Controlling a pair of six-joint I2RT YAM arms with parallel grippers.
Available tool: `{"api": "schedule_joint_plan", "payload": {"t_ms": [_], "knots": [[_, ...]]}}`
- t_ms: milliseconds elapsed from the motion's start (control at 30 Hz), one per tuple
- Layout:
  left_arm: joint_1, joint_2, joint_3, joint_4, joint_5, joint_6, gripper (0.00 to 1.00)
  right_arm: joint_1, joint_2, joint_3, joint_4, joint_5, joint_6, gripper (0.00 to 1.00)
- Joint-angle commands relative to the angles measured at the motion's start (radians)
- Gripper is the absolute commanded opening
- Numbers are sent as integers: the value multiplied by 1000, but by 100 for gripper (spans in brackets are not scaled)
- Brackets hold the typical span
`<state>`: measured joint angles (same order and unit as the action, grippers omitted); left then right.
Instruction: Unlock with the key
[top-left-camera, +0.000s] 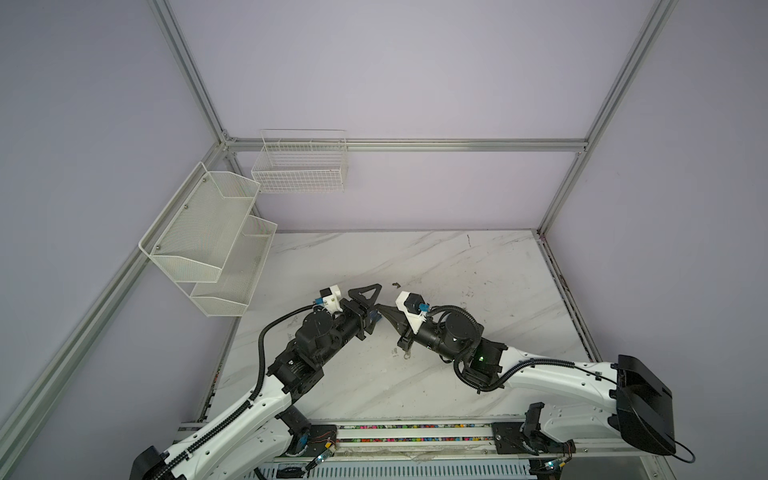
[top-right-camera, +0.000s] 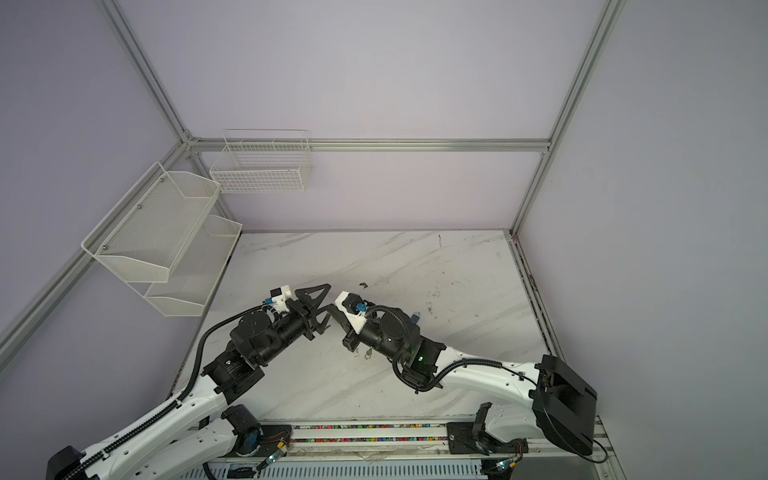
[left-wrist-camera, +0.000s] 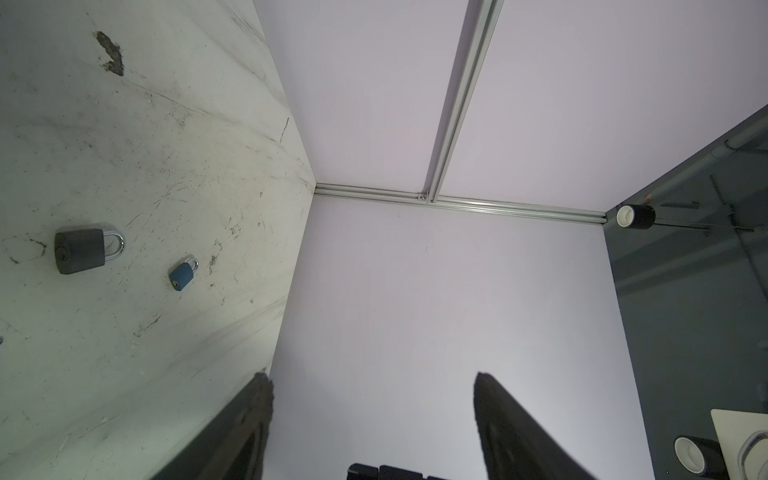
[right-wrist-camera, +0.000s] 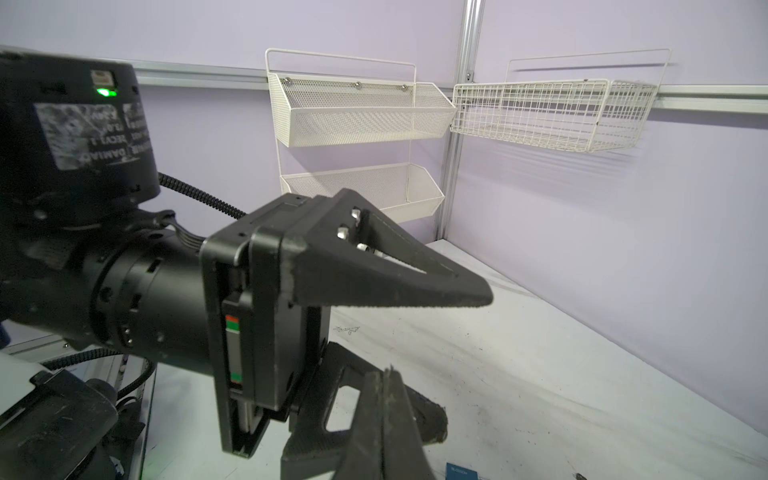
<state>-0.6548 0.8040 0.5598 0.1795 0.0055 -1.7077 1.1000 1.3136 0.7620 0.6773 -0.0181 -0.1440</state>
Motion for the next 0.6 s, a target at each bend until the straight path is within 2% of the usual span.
{"api": "schedule_joint_plan", "payload": {"t_ms": [0, 267, 567], "knots": [[6, -15, -45, 89, -8, -92, 84, 4, 26, 36, 101, 3, -23, 0], [6, -34, -68, 116, -51, -150, 85, 4, 116, 67, 156, -25, -24, 0], [12, -102, -102, 76, -128, -154, 73, 4, 66, 41, 116, -36, -27, 0]]}}
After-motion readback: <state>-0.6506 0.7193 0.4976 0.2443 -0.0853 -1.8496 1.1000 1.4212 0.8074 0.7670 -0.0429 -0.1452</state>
